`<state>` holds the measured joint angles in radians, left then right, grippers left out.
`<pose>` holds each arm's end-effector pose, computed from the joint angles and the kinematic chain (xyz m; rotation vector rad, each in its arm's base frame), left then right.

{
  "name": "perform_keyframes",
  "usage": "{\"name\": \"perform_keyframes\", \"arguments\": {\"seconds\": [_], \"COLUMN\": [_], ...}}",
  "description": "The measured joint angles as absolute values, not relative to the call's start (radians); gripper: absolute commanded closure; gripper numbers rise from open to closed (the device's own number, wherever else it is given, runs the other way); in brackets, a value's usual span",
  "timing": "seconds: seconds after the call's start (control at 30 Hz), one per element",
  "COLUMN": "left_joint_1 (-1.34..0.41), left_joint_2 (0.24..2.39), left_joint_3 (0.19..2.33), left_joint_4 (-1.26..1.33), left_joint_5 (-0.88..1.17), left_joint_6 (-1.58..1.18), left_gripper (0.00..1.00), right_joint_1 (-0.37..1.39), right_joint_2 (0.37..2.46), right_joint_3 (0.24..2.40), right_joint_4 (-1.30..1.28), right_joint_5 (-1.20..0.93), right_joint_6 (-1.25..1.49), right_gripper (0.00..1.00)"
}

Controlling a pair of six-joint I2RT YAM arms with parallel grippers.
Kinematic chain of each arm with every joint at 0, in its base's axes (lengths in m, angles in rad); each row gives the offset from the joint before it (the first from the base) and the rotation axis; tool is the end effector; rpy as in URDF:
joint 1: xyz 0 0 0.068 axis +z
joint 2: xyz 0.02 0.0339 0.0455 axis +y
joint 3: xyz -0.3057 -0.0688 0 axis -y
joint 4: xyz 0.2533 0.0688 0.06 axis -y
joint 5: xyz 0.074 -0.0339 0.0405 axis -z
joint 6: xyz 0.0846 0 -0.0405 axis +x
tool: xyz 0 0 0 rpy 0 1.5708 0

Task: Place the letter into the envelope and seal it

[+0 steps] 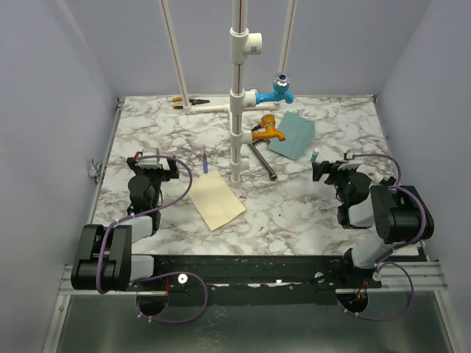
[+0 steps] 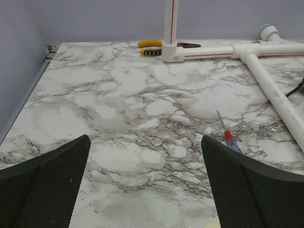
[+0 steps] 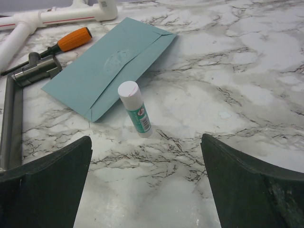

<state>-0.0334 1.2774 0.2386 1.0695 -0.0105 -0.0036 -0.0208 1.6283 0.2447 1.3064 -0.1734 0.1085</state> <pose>0.2702 -0.0081 0.2231 0.0146 1.5401 -0.0213 0.3008 0.0083 0.1689 -0.0258 1.6508 0.2097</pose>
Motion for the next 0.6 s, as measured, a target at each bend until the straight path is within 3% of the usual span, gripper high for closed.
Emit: {"name": "perform_keyframes", "arguments": {"seconds": [0.4,0.6], "left_joint_1": [-0.033,0.046], "left_joint_2": [1.275,1.056], "left_joint_3": [0.239,0.305], "left_joint_4": [1.067,0.813], "left_joint_5": [-0.010,0.064], "left_joint_6": [-0.004,0.005], "left_gripper": [0.01,0.01], "right_joint_1": [-0.020,-0.020], "right_joint_2": [1.619,1.436], "right_joint_3": [0.245,0.427], "right_joint_4": [1.290,0.894], "right_joint_5": [-0.129,-0.071], "right_joint_6": [0.131,0.188], "right_gripper": [0.00,0.00]}}
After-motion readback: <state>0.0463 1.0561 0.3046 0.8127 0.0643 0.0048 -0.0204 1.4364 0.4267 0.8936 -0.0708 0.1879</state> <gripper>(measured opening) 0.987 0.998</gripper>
